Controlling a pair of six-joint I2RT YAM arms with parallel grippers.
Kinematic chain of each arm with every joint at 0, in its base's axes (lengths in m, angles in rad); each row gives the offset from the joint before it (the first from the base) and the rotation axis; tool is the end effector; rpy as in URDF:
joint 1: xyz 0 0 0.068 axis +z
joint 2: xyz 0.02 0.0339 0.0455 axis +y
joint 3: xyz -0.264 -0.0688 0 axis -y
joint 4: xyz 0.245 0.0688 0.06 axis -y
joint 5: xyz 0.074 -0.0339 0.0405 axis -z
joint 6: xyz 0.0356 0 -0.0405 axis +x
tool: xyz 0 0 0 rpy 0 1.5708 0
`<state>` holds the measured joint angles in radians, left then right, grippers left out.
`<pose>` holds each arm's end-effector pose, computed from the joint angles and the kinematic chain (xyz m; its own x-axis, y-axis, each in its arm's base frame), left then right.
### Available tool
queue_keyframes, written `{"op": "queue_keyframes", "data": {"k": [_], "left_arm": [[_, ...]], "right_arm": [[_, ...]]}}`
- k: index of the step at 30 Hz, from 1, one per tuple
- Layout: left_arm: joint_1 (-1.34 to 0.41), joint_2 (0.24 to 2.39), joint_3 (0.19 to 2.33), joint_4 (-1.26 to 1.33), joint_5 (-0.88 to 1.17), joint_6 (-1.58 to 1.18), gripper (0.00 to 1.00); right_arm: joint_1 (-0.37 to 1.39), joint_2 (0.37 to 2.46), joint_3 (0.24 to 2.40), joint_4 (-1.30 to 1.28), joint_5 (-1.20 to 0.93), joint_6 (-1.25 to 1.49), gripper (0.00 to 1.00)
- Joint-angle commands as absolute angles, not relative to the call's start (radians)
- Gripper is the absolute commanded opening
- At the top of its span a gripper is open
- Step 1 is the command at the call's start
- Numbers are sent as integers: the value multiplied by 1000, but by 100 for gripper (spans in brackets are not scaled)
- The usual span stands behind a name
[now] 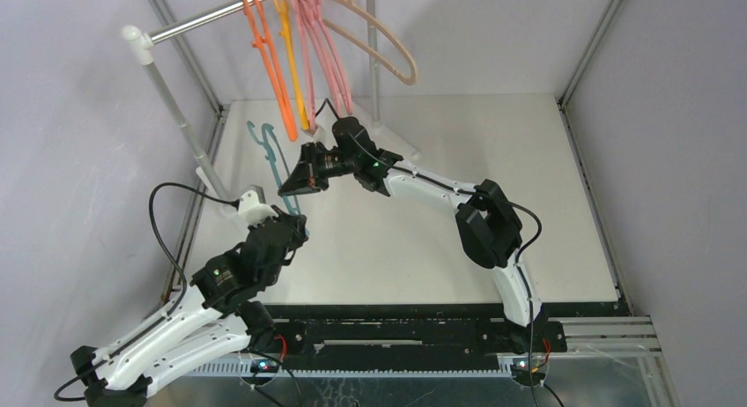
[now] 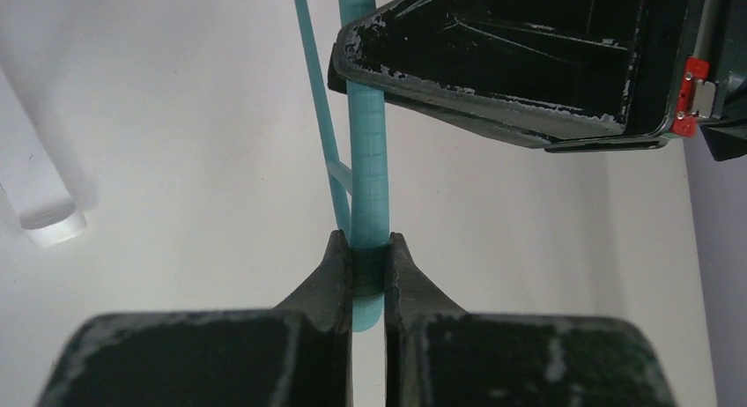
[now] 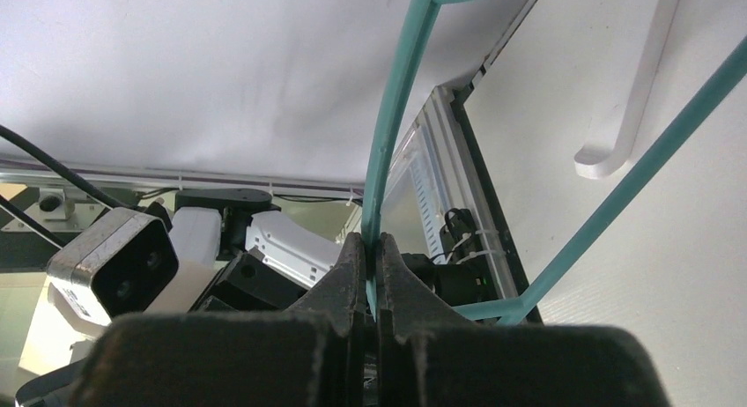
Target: Organize the hangers
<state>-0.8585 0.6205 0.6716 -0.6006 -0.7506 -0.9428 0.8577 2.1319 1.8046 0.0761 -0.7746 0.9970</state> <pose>0.1047 -0.0841 0.2872 -0.3408 -0.5108 -0.7893 -0.1744 0.8593 -0.4808 0.3135 0.4006 0.2904 -0.9145 -0.1397 -0.3798 -0.3974 0.1335 0.9079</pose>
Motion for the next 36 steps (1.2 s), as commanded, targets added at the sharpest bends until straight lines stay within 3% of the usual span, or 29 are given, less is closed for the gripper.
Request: {"op": "queue_keyframes", "data": {"k": [1,10,14,17,21,29,36], "left_arm": [[-850,613,642,-654,-852,-933,0],[-850,580,686,-738,-933,-872,0],[-850,584,738,-792,-949,-861,0],[-850,599,756,-804,-959,-846,0],[-850,615,779,-811,-983,-824,0],[-850,675,918,-792,-1025,-714,0],[-850,743,1053,-720,-1047,-525,0]], "right_arm": [[849,2033,1815,175,-843,1069,0],[813,1983,1715,272,-887,1159,0],[796,1964,1682,234,-895,1138,16],[773,1938,1630,226,-889,1123,45],[726,1861,1514,265,-877,1112,60],[678,1760,1451,-197,-762,729,62],[672,1761,1380,-356,-690,578,63]]}}
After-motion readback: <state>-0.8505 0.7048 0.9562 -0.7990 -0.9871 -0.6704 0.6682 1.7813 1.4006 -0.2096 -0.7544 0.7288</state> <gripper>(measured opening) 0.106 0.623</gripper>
